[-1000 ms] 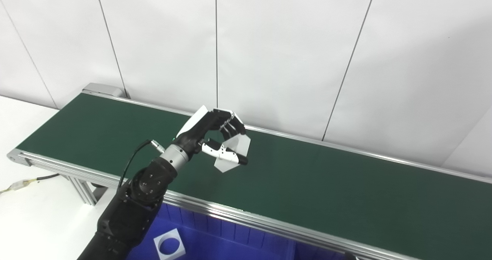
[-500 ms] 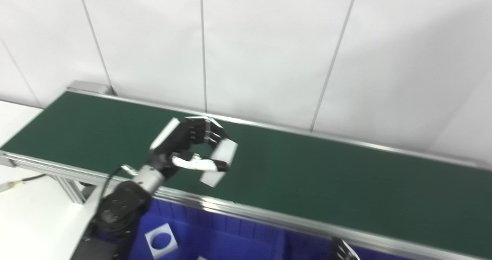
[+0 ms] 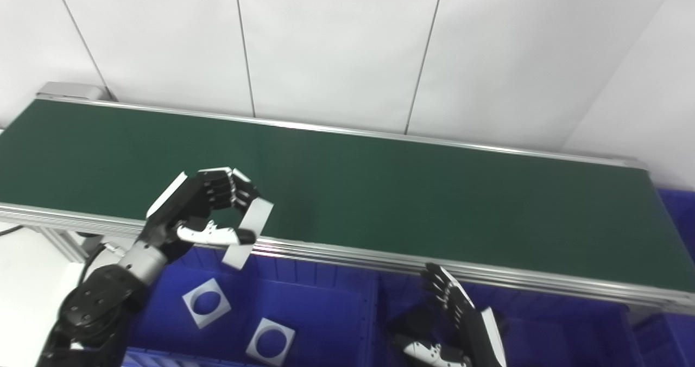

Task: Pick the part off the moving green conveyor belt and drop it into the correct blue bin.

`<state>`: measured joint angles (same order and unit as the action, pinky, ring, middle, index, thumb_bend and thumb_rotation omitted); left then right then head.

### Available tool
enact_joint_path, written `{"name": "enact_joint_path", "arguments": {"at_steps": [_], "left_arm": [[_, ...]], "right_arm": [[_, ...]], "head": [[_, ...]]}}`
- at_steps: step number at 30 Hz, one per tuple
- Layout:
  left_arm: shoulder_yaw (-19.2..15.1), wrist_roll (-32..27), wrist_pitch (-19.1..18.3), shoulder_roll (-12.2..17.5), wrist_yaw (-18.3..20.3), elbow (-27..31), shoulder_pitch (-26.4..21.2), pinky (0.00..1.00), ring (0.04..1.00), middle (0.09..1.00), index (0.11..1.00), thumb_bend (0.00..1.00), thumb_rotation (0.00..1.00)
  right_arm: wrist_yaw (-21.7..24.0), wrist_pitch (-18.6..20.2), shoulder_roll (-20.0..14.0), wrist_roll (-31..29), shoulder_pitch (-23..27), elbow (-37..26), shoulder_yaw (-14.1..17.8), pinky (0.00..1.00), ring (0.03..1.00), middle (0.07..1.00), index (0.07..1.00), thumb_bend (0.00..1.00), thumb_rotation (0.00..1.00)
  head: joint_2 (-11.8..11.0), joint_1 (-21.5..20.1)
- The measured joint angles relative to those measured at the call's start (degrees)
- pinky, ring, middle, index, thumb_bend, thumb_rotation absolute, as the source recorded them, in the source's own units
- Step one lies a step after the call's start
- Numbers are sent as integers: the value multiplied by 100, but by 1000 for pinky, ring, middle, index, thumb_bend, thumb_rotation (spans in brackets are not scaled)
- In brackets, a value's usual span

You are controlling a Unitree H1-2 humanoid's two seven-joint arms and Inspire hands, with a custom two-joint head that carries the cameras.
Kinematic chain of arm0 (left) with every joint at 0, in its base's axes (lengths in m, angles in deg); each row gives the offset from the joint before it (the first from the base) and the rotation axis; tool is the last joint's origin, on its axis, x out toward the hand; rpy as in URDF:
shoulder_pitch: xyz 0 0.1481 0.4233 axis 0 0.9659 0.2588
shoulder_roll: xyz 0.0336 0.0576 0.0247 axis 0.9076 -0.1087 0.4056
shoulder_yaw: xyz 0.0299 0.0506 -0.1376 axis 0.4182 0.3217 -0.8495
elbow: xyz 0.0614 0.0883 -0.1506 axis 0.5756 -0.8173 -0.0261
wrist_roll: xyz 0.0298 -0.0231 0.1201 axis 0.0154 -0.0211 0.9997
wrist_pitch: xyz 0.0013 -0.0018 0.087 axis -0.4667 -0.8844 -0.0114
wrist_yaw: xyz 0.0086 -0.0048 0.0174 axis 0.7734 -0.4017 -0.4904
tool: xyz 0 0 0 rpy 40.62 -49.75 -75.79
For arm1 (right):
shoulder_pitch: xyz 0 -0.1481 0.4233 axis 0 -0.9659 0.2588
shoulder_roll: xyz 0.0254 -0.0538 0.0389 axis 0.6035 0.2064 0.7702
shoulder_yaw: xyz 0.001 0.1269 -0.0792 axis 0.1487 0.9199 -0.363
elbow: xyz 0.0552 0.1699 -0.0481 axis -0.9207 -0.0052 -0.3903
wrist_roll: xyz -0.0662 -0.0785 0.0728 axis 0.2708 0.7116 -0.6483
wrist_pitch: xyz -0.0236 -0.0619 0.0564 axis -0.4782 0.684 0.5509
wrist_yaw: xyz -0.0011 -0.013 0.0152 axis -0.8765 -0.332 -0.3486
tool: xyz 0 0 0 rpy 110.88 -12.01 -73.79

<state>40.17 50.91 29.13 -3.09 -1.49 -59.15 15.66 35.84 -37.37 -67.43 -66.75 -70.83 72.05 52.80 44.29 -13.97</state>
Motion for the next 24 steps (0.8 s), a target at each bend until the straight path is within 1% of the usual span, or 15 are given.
{"name": "enact_joint_path", "arguments": {"at_steps": [2,4,5,7,12,17,18,20,21,24], "left_arm": [[32,0,-2,29,123,0,43,382,446,490,503,480,0],[60,2,-3,100,266,-1,85,381,446,490,504,480,0],[67,3,-2,147,330,-9,94,380,447,491,504,479,0],[75,13,-2,269,419,-48,94,377,446,491,503,479,0],[153,94,7,499,602,-240,91,364,444,481,511,478,0],[385,263,0,578,805,-442,91,354,444,488,509,478,0],[428,283,4,579,811,-500,91,360,447,487,503,478,0],[499,490,39,568,753,-661,94,369,451,487,497,479,0],[535,599,71,551,688,-746,98,374,453,487,494,479,0],[618,1015,411,337,375,-1038,188,371,454,497,486,479,0]], "right_arm": [[-6,0,48,84,-10,0,13,718,797,829,864,689,94],[-19,0,114,168,-13,-1,31,716,796,827,862,689,94],[-35,1,148,200,-15,-1,46,719,799,829,863,687,90],[-56,2,215,225,-14,-6,64,724,804,833,865,681,82],[-64,26,288,300,-18,-78,86,715,804,838,865,678,87],[-63,35,290,318,-29,-99,116,721,803,834,862,674,59],[-61,35,286,314,-32,-99,123,719,799,831,862,675,56],[-53,35,273,296,-34,-99,137,714,796,829,861,678,63],[-44,35,265,279,-34,-98,147,711,795,829,860,680,69],[-20,35,227,261,-36,-98,185,713,795,825,858,679,79]], "head": [[70,-210],[114,-212],[115,-316],[149,-378],[255,-300],[308,-203],[308,-64],[308,-27],[308,60],[326,96]]}}
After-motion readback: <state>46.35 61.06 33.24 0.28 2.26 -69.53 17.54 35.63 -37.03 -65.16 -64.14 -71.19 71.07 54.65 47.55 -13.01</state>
